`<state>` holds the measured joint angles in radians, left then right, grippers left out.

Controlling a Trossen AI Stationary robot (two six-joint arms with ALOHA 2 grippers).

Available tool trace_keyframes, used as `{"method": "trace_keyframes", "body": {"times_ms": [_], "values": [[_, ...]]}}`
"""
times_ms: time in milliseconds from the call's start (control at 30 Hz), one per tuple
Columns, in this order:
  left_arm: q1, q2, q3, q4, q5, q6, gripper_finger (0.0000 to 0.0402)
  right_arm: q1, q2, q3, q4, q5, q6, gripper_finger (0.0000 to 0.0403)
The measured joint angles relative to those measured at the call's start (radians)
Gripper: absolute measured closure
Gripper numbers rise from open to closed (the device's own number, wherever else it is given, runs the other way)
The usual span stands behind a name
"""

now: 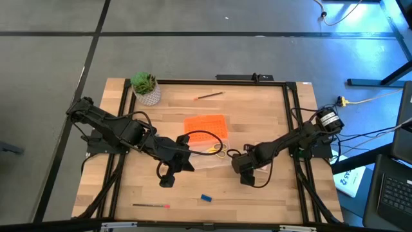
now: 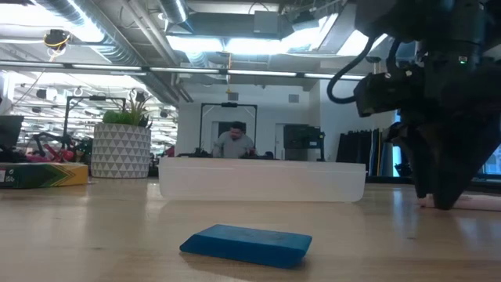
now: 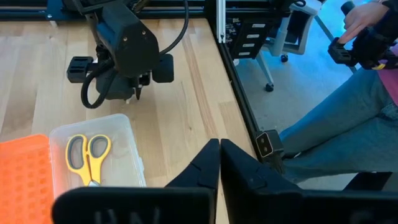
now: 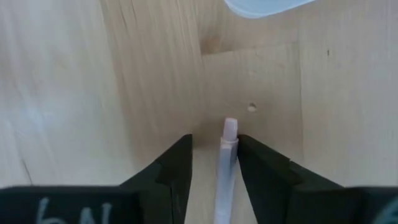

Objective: Pack school essentials
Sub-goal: Put the pink pen into the supply box

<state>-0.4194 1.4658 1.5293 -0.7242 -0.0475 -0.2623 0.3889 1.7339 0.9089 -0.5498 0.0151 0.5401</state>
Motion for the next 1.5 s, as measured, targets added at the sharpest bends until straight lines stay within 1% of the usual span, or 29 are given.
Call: {"method": "trace_keyframes", "body": {"times_ms": [200, 400, 467, 667, 767, 900, 1000, 1200, 1500], "values": [[0.0, 0.0, 0.0, 0.0, -0.013, 0.0, 0.04, -0.001, 0.001, -0.001, -0.003, 0.004, 0.0, 0.0322], [0.0, 0.0, 0.0, 0.0, -0.014, 0.0, 0.0389, -0.001, 0.002, -0.002, -0.003, 0.006, 0.0, 0.0376], [0.0, 0.0, 0.0, 0.0, -0.014, 0.0, 0.0386, -0.001, 0.002, -0.002, 0.002, 0.004, 0.0, 0.0385], [0.0, 0.0, 0.0, 0.0, -0.014, 0.0, 0.0383, -0.002, 0.002, 0.005, 0.005, -0.017, 0.006, 0.0383], [0.0, 0.0, 0.0, 0.0, -0.014, 0.0, 0.0388, -0.002, 0.008, 0.044, -0.045, -0.03, 0.001, 0.0381], [0.0, 0.0, 0.0, 0.0, -0.014, -0.002, 0.0394, -0.017, 0.01, 0.131, -0.153, -0.051, -0.029, 0.0383], [0.0, 0.0, 0.0, 0.0, -0.014, -0.022, 0.0397, -0.039, 0.007, 0.192, -0.233, -0.046, -0.07, 0.0383], [0.0, 0.0, 0.0, 0.0, -0.014, -0.024, 0.04, -0.086, 0.007, 0.307, -0.325, -0.048, -0.188, 0.0388], [0.0, 0.0, 0.0, -0.007, -0.014, -0.027, 0.0385, -0.172, 0.006, 0.437, -0.308, -0.043, -0.357, 0.0386]]}}
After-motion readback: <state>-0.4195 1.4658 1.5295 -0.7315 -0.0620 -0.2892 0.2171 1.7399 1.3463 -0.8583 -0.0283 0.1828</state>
